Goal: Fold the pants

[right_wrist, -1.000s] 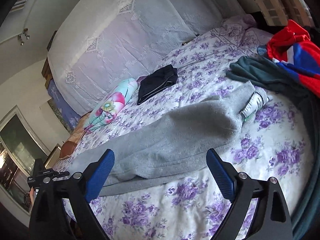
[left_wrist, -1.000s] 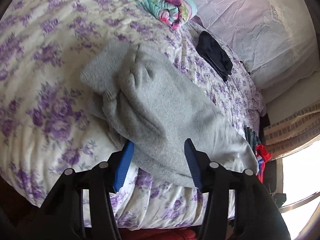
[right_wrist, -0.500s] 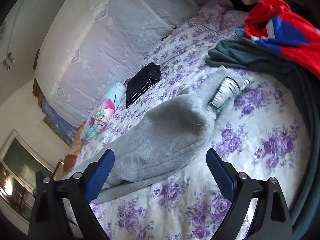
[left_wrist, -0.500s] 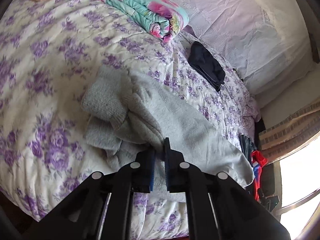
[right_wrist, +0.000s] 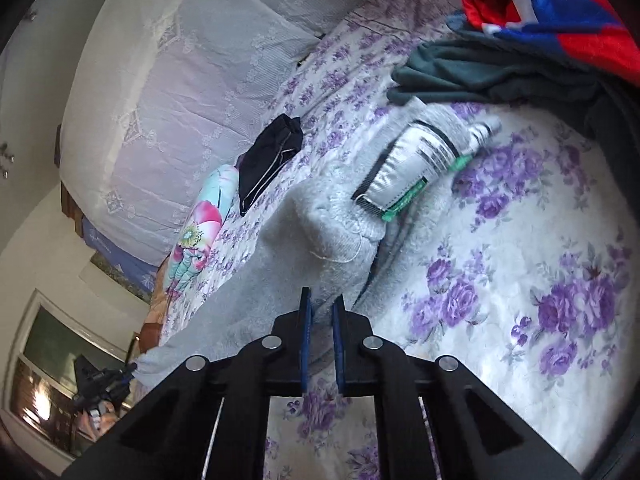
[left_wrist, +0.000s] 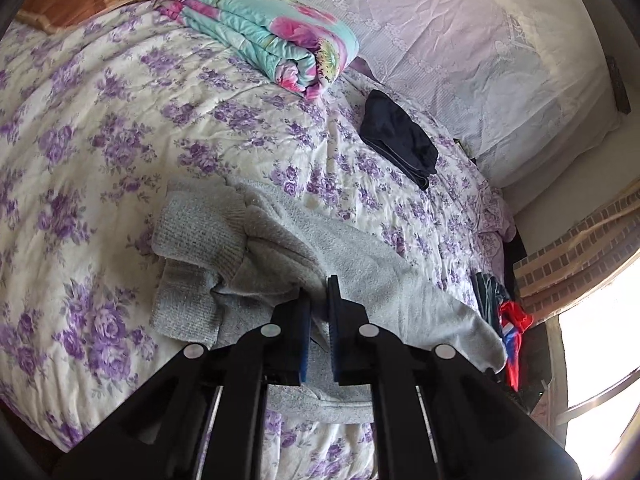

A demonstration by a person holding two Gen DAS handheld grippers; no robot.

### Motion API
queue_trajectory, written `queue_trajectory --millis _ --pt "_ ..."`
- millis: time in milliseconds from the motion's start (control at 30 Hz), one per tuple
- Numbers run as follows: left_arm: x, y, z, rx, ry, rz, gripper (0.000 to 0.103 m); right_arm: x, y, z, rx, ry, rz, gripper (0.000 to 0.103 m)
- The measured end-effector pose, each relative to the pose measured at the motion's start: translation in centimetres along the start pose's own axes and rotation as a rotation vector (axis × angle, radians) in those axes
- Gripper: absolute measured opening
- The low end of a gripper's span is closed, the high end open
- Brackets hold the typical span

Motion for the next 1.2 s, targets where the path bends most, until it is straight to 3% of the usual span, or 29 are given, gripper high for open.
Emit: queue_trajectory --millis 200,333,433,533,600,700,767,833,900,933,1000,1100,1167,1200 --pt "-2.8 -0.1 3.3 -0.035 -0.058 0.025 0.007 2.4 0.3 5.7 -0.053 0.01 0.104 0.01" --pt "-4.4 -1.4 7.3 -0.057 -0.049 0.029 0.007 3.6 -3.1 11.7 -0.058 0.005 0.121 0.01" --pt "-4.3 -4.8 11.9 -0.032 0.018 0.039 0.007 3.8 -8.2 16.3 -0.034 -0.015 0.085 0.01" --pt "-3.8 -8.9 16.0 -0.018 0.074 0.062 0.008 3.8 -15.3 19.9 0.008 0.001 -0.007 0.01" --pt "-3.2 -12.0 18.4 -0.013 0.101 0.103 0.008 3.4 -21.2 21.3 0.1 0.034 -0.071 0.011" --pt "-0.6 -18.0 20.7 0.059 0.14 0.214 0.013 1.4 -26.3 21.7 0.144 0.005 -0.177 0.026" --pt "1.6 -19.8 20.4 0.104 0.228 0.219 0.014 0.1 -26.5 21.0 0.116 -0.041 -0.174 0.037" --pt "2.9 -19.5 19.7 0.104 0.258 0.129 0.015 -0.2 -25.3 20.2 0.095 -0.046 -0.146 0.042" --pt "3.0 -18.3 19.1 0.094 0.227 0.085 0.022 0.0 -23.5 19.6 0.09 -0.001 -0.153 0.042" --pt "2.9 -17.3 18.7 0.081 0.211 0.077 0.037 0.2 -22.6 19.4 0.078 0.019 -0.174 0.048" --pt "2.2 -15.4 17.4 0.055 0.163 0.059 0.05 0.8 -21.3 18.7 0.07 0.039 -0.174 0.06" --pt "0.5 -12.8 15.4 0.031 0.075 0.054 0.054 1.9 -21.2 17.2 0.133 0.087 -0.138 0.069" --pt "-1.2 -11.1 13.8 0.038 0.009 0.015 0.056 2.1 -22.1 15.9 0.197 0.138 -0.176 0.087" --pt "-2.0 -10.2 12.9 0.047 -0.019 -0.005 0.064 1.9 -22.7 15.4 0.231 0.168 -0.219 0.09"
Point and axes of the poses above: each gripper's, at about its wrist camera, not at the fingertips, and y roughly against the way its jaws point, x to its left, z to its top, the point moved 1 cm from there along -y, roughly the way its jaws point, and after that the axes turned 6 degrees about y, right-handed, at the moved point
